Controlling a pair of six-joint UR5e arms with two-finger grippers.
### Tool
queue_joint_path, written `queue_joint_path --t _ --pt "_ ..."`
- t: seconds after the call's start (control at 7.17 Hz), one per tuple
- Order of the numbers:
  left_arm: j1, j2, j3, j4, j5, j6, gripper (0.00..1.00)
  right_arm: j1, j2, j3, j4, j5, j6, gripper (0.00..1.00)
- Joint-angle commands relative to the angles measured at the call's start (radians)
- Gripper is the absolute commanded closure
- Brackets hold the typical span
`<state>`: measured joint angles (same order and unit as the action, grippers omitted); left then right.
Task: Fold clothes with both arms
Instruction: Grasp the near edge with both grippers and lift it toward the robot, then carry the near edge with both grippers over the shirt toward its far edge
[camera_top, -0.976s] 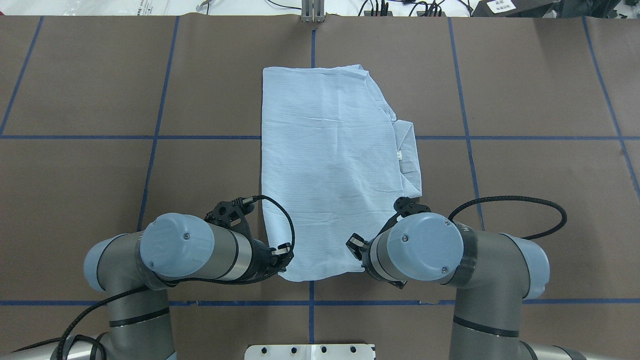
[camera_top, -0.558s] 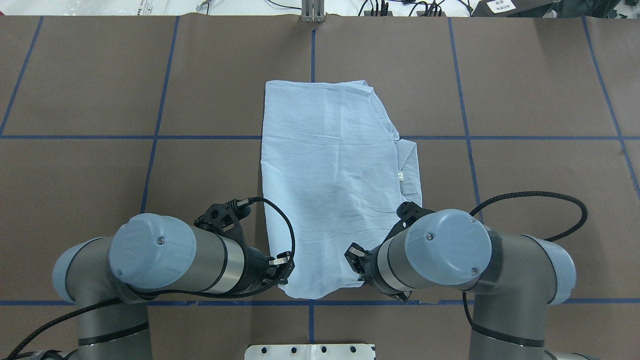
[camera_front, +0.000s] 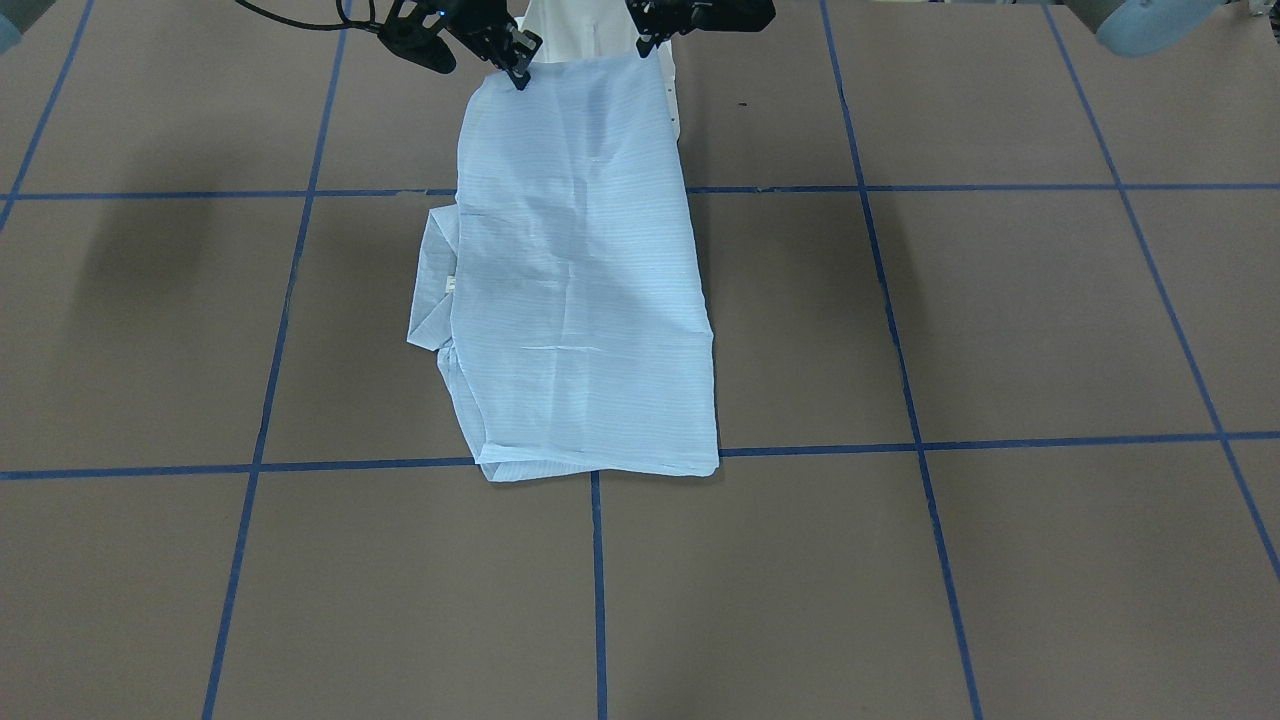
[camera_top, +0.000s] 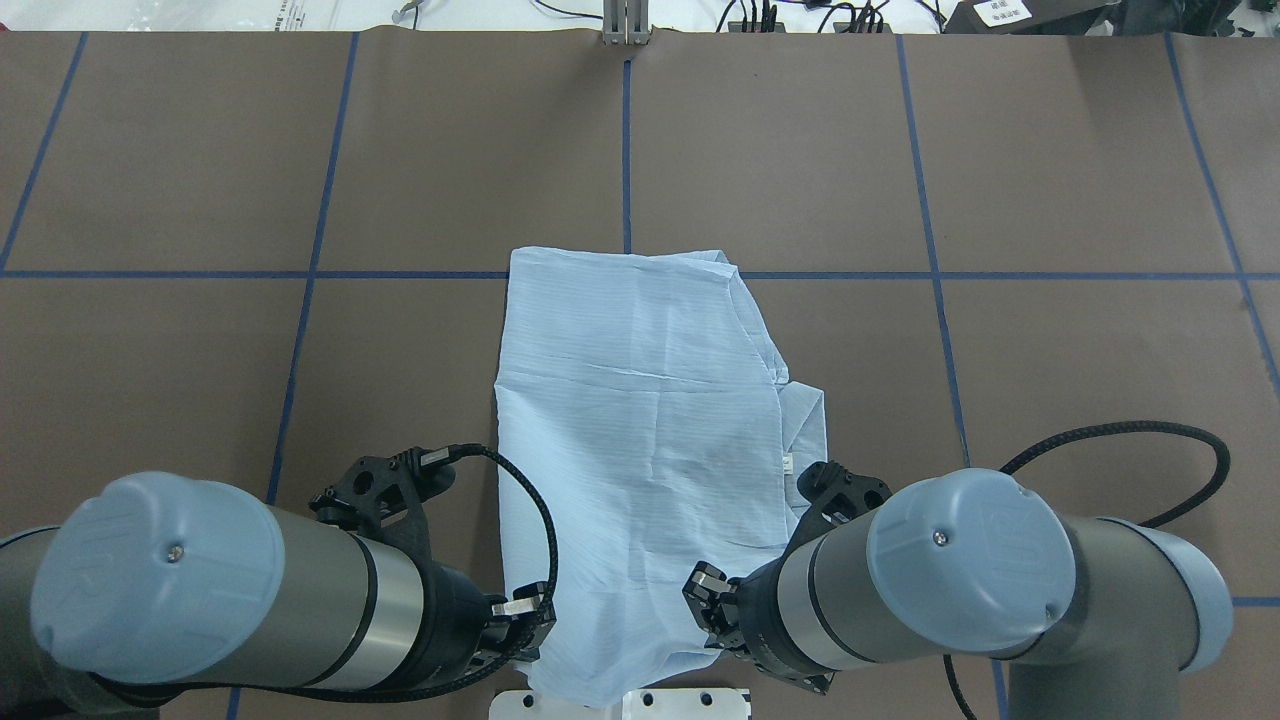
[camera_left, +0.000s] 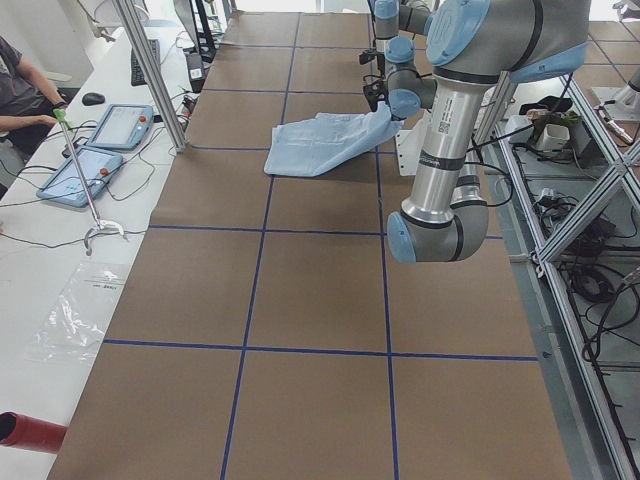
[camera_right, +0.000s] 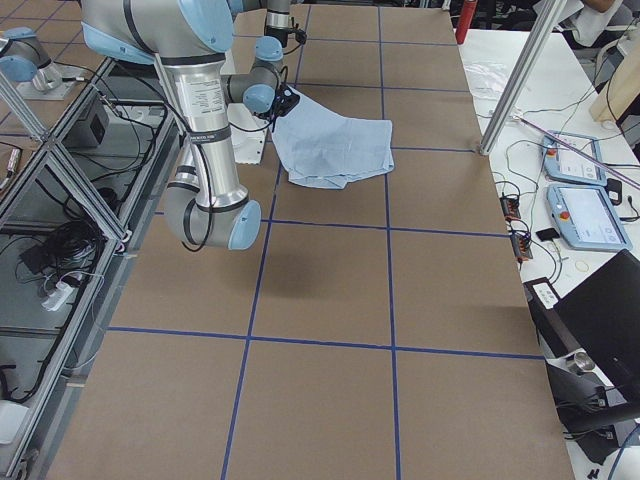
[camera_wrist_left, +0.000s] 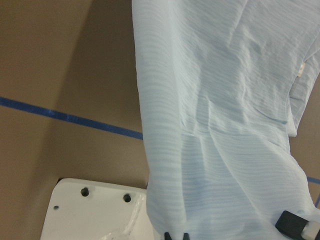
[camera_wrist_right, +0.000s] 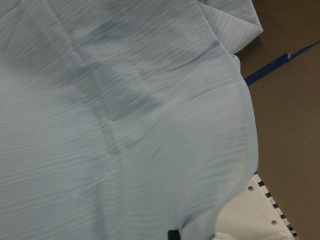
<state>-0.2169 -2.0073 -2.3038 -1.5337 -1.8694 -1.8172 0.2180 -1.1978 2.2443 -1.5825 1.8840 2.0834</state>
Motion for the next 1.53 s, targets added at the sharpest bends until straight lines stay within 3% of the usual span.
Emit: queue_joint_path --t 0.0,0.56,0.84,1.12,1.39 --pt "-0.013 -0.013 0.041 0.014 0.006 0.005 1.00 0.073 0.024 -0.070 -0.001 -0.017 -0.011 1.00" --pt "-0.286 -0.085 0.223 -0.071 -0.014 0.095 1.00 0.223 0.113 -0.150 0.001 -0.117 -0.162 1.00" --pt "-0.387 -0.154 0.337 -0.074 -0.066 0.192 1.00 0.265 0.161 -0.256 0.004 -0.131 -0.326 1.00" --pt "-0.441 -0.179 0.542 -0.234 -0.065 0.233 1.00 0.314 0.200 -0.328 0.007 -0.141 -0.390 1.00" --pt "-0.447 -0.182 0.651 -0.354 -0.065 0.240 1.00 0.348 0.271 -0.467 0.083 -0.141 -0.434 1.00"
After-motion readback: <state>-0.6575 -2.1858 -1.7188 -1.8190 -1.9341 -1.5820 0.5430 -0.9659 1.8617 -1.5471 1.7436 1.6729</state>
